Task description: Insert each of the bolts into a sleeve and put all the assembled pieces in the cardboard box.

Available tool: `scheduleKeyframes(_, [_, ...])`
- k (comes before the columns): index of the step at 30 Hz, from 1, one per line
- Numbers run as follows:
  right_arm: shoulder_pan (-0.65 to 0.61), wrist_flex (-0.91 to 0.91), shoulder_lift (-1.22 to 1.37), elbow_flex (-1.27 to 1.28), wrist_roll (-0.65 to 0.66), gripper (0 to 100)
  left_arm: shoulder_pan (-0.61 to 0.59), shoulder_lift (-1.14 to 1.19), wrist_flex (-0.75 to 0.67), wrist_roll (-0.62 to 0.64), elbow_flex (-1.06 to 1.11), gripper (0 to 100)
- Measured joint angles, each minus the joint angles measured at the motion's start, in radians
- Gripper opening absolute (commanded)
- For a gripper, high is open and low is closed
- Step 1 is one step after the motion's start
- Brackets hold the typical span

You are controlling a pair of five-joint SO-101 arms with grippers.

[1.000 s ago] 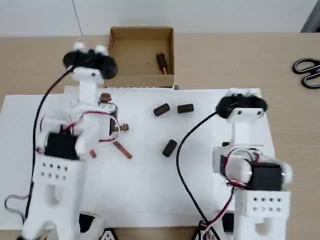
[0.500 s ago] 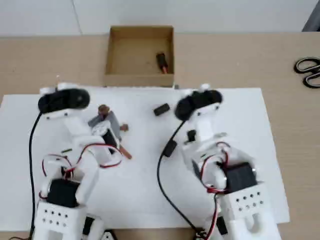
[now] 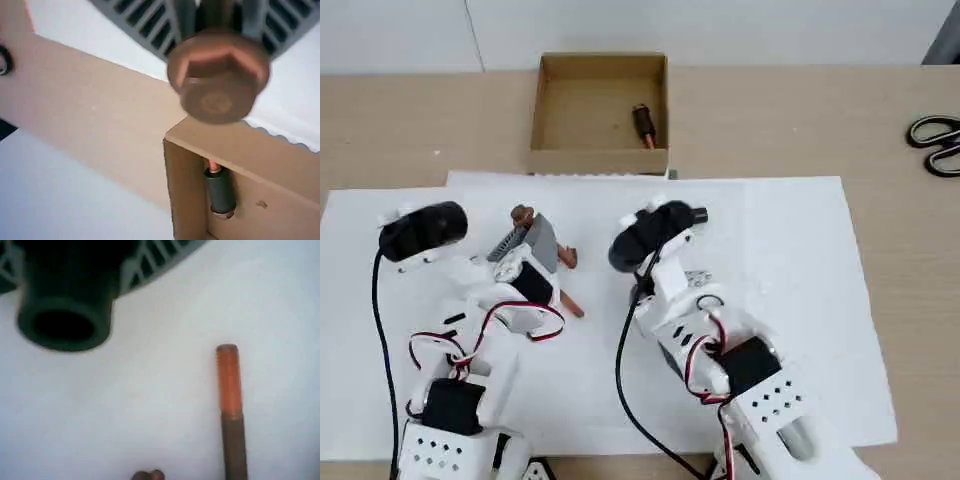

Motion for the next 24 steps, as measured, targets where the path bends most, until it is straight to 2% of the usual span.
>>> scheduleKeyframes(8, [-0.081, -0.133, 0.000, 0.064, 0.037, 0.2, 0.002, 0.000, -0.002, 0.034, 0.000, 1])
scheduleKeyframes(14, [-0.095, -0.224, 0.000, 0.097, 0.091, 0.2, 0.069, 0.000, -0.002, 0.034, 0.000, 1])
scheduleKeyframes(24, [-0.104, -0.244, 0.000, 0.100, 0.112, 0.2, 0.115, 0.000, -0.002, 0.034, 0.000, 1])
